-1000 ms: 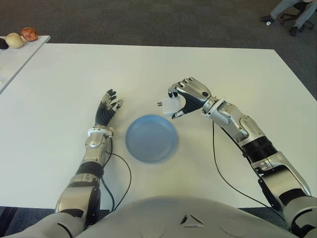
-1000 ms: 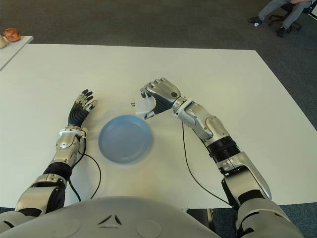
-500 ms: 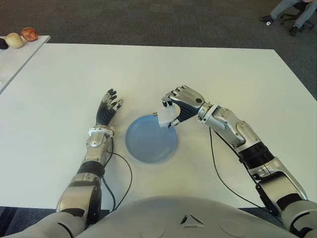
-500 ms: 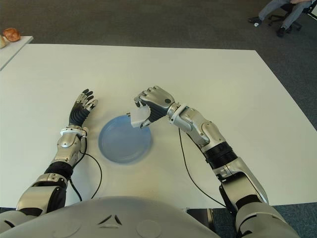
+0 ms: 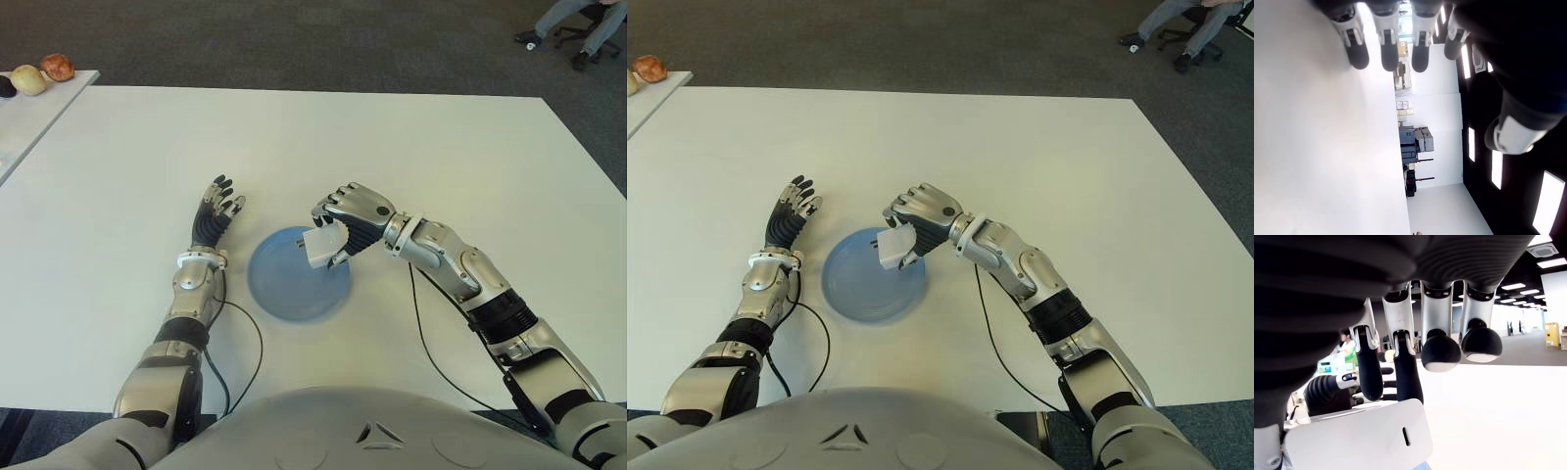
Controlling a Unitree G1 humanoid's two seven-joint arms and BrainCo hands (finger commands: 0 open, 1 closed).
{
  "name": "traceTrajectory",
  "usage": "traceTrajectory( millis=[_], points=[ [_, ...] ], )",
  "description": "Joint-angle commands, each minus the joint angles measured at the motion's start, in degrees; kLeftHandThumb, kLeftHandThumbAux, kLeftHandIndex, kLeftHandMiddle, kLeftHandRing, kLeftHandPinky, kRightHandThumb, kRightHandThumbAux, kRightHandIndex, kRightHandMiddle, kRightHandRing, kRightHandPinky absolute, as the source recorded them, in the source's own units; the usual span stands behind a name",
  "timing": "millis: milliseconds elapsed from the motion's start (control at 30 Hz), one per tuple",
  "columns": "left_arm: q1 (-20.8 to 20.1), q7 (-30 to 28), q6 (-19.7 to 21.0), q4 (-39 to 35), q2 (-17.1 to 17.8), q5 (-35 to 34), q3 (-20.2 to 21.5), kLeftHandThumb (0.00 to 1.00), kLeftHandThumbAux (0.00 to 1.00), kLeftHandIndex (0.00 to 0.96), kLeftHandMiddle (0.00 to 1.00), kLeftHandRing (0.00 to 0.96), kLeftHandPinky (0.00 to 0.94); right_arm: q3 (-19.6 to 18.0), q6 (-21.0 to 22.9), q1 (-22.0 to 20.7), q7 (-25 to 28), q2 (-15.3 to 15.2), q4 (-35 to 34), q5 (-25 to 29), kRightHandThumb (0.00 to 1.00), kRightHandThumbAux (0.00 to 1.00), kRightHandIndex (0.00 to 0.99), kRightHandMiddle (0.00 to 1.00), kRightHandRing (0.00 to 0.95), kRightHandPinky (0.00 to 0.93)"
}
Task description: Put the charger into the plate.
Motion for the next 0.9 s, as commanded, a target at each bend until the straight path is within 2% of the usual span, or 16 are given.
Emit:
traceTrajectory(
  millis=[33, 900],
  points=[
    [3.8, -0.4, 5.7, 4.4, -2.2, 0.5, -0.7, 0.000, 0.591, 0.055, 0.126, 0.121, 0.127, 0.6, 0.7, 1.0, 1.3, 0.7, -0.4, 0.0, 0.750, 0.704, 0.443, 0.877, 0.873, 0.870],
    [4.0, 0.2, 5.4, 3.7, -2.8, 0.9, -1.0, 0.000, 0.609, 0.057, 0.117, 0.117, 0.126, 2.2, 0.4, 2.1, 3.3, 3.7, 1.4, 1.3, 0.748, 0.705, 0.442, 0.867, 0.871, 0.879]
  ],
)
